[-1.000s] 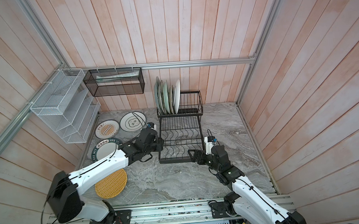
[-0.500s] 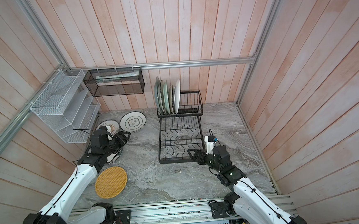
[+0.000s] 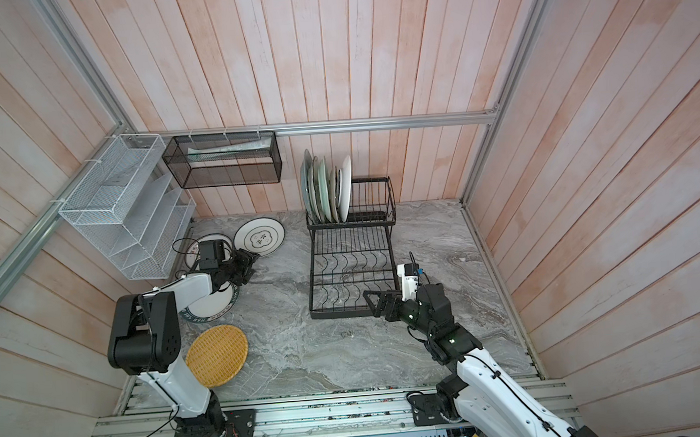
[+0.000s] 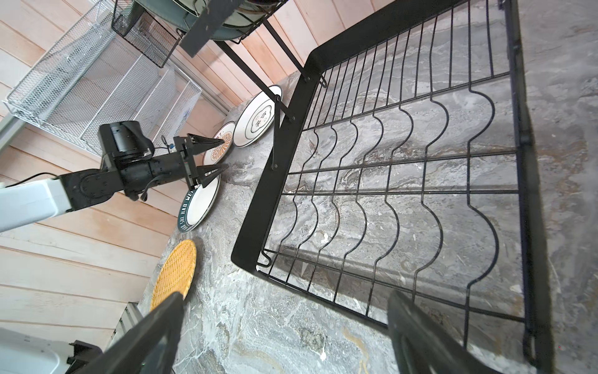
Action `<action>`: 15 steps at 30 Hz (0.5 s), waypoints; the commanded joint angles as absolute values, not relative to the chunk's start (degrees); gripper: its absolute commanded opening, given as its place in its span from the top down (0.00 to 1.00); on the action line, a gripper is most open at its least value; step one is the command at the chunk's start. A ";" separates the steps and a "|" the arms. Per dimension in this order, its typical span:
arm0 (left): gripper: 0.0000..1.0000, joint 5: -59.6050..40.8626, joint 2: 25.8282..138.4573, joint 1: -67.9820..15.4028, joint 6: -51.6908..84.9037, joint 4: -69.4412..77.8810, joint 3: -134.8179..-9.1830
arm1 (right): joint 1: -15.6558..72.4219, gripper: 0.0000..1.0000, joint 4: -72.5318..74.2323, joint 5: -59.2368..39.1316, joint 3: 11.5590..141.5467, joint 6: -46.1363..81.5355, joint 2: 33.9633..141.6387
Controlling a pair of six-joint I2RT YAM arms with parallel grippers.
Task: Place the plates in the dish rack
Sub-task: 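Move the left gripper to the white green-rimmed plate with Chinese characters, then pinch the white plate's rim with the left gripper and tilt it upright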
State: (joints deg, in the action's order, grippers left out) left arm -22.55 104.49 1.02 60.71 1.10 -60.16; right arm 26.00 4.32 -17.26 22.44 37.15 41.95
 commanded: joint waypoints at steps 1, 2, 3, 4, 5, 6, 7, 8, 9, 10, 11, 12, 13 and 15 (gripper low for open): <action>0.42 -23.38 108.51 1.51 62.70 3.95 -63.77 | 26.19 0.02 5.36 -18.64 22.64 36.10 41.14; 0.43 -23.31 109.69 1.58 63.34 4.15 -64.30 | 26.19 0.02 5.66 -18.63 22.48 36.21 41.05; 0.44 -23.29 110.63 1.67 64.02 4.82 -64.63 | 26.19 0.02 5.82 -18.72 22.38 36.21 40.97; 0.45 -23.29 111.69 1.71 64.75 5.99 -64.74 | 26.17 0.02 5.91 -18.80 22.32 36.13 40.96; 0.47 -23.24 112.62 1.83 65.24 6.56 -65.16 | 26.19 0.02 6.07 -18.89 22.27 36.12 40.98; 0.47 -23.09 113.42 1.85 65.54 6.81 -65.62 | 26.19 0.02 6.17 -18.96 22.32 36.08 41.00; 0.47 -23.03 114.24 1.85 65.72 7.67 -66.12 | 26.19 0.02 6.39 -19.08 22.32 36.11 41.04; 0.49 -22.96 115.13 1.85 65.74 8.09 -66.78 | 26.19 0.02 6.63 -19.28 22.24 36.12 41.20; 0.49 -22.70 115.74 1.85 65.64 7.81 -67.44 | 26.17 0.02 6.83 -19.40 22.16 36.13 41.30; 0.50 -22.31 116.37 1.93 65.74 7.74 -67.96 | 26.19 0.02 6.94 -19.56 22.10 36.21 41.52; 0.50 -22.00 116.89 2.01 66.06 8.08 -68.18 | 26.21 0.02 7.07 -19.71 22.08 36.21 41.72; 0.50 -21.84 117.42 2.10 66.34 8.18 -68.50 | 26.19 0.02 7.11 -19.79 22.07 36.21 41.92; 0.50 -21.68 118.04 2.19 66.97 8.39 -68.64 | 26.15 0.02 7.27 -19.93 22.01 36.23 42.01; 0.53 -21.49 119.04 2.37 68.08 9.35 -68.80 | 26.19 0.02 7.59 -19.91 21.82 36.21 42.10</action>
State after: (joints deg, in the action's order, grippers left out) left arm -22.35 117.32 1.78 66.26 6.98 -67.31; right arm 26.00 5.85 -18.98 22.41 36.99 41.95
